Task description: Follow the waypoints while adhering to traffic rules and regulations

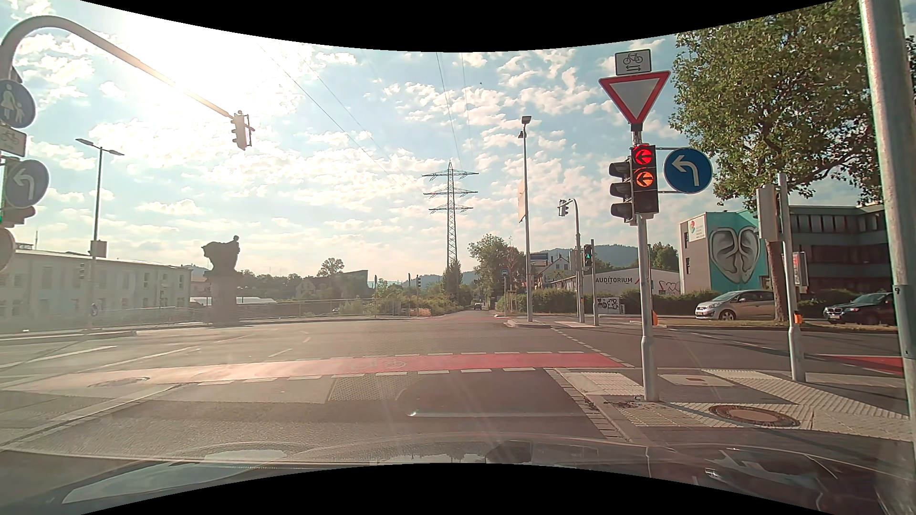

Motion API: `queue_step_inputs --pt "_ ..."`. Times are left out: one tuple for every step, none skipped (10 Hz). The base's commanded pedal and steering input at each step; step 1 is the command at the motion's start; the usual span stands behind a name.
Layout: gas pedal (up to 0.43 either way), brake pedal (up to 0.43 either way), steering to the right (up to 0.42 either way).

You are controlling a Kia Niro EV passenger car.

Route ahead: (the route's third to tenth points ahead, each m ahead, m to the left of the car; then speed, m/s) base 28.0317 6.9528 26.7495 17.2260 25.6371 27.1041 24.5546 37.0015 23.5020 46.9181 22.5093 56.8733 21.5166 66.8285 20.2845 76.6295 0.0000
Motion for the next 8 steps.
queue_step_inputs --pt "0.0 0.0 -0.01" --pt "0.0 0.0 -0.011" --pt "0.0 0.0 -0.01" --pt "0.067 0.0 -0.01" --pt "0.22 0.0 -0.009" --pt "0.24 0.0 -0.009" --pt "0.287 0.0 -0.009" --pt "0.299 0.0 -0.009"
